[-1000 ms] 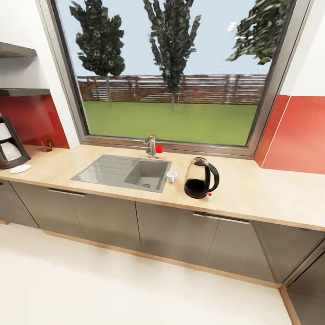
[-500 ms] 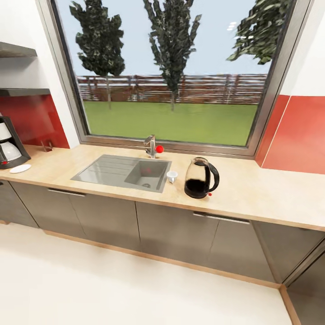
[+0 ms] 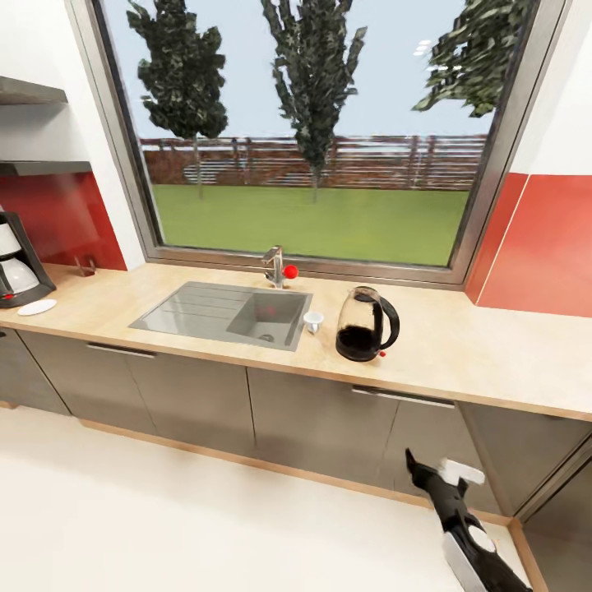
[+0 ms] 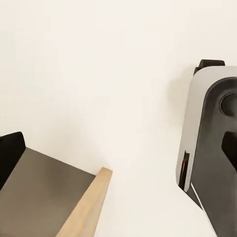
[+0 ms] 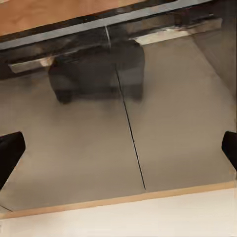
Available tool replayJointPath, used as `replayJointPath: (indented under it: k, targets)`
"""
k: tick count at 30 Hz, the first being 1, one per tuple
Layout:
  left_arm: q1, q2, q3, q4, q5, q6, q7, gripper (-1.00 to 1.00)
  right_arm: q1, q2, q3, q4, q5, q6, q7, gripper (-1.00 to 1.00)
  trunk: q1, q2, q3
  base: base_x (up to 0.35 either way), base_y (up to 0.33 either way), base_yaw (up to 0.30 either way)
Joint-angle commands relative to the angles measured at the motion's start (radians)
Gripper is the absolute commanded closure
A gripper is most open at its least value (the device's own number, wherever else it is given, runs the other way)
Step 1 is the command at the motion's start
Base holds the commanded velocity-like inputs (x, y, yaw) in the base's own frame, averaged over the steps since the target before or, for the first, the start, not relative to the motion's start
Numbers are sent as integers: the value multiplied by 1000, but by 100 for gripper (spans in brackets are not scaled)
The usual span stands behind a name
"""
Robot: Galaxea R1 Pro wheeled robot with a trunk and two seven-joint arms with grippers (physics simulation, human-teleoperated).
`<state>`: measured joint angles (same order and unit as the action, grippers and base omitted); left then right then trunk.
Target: Set up a coffee station on the kitchen countertop: keep the coffee maker on the countertop, move the bottle of coffee from the kitchen shelf to the counter next to the coffee maker, place a paper coffee filter on top of the coffee maker, put the saucer next to the coffee maker with the coffee cup on the saucer, and place the electric kettle next to the coffee maker.
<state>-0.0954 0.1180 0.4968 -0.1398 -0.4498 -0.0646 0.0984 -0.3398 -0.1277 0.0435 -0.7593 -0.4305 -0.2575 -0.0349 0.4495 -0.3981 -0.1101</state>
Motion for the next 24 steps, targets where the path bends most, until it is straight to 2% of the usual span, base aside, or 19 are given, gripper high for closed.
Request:
replayJointPath:
  k: [1,7,10,14,15,19,24]
  targets:
    - [-1,-1,7,2,-11,-5,3,-100,-4,-7,-7,-45,-7,-3,-4,-100,1,-2,-2,0,0,0]
    - [-1,-4,8,2,-13,-6,0,-100,-19,-18,-24,-234,-1,21,-2,-100,1,-2,-2,0,0,0]
    - [-1,-4,9,2,-13,-6,0,-100,-23,-21,-23,-301,38,74,-1,-100,1,-2,-2,0,0,0]
    - [-1,-3,9,2,-13,-5,0,-100,-24,-17,-21,-320,120,97,1,-100,1,-2,-2,0,0,0]
    - [-1,-4,9,2,-13,-2,-1,-100,-24,-17,-22,-323,154,101,2,-100,1,-2,-2,0,0,0]
    - [-1,-4,9,8,-12,5,-2,-100,-24,-17,-24,-328,175,103,2,-100,1,-2,-2,60,0,0]
    - [-1,-5,10,18,-11,9,-1,-100,-24,-17,-25,-330,177,104,0,-100,1,-2,-2,304,0,0]
